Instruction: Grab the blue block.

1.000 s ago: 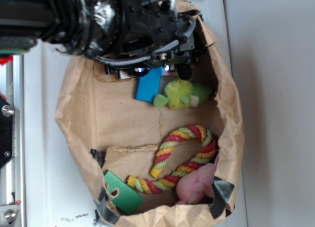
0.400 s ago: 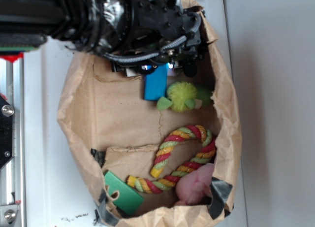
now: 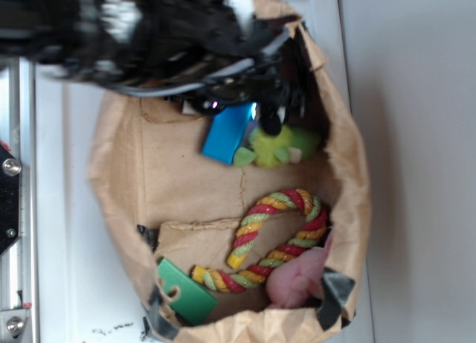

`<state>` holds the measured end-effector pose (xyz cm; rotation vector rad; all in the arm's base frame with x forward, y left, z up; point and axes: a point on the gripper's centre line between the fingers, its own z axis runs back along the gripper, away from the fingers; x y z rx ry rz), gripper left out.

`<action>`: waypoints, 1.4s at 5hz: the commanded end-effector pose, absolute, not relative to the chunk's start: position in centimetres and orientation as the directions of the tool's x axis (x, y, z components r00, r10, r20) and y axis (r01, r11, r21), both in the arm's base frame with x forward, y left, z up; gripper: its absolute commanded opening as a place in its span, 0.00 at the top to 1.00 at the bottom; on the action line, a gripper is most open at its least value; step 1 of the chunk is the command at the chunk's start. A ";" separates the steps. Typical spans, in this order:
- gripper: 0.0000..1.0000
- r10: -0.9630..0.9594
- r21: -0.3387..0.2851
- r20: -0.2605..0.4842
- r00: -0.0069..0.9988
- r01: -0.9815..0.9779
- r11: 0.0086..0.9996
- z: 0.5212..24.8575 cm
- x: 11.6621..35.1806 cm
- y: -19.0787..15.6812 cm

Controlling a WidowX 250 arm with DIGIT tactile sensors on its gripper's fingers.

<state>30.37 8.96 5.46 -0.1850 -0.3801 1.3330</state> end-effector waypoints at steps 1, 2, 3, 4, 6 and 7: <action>1.00 0.914 -0.348 0.295 0.278 -0.860 0.374 11.8 29.9 6.5; 1.00 0.870 -0.317 0.323 0.373 -0.823 0.471 13.8 29.7 4.9; 1.00 0.789 -0.290 0.337 0.514 -0.740 0.607 15.8 28.7 3.7; 1.00 0.657 -0.236 0.311 0.687 -0.613 0.754 17.8 28.1 3.5; 1.00 0.455 -0.154 0.355 0.817 -0.429 0.890 21.6 28.4 3.4; 1.00 0.378 -0.146 0.437 0.816 -0.350 0.925 22.2 27.8 4.2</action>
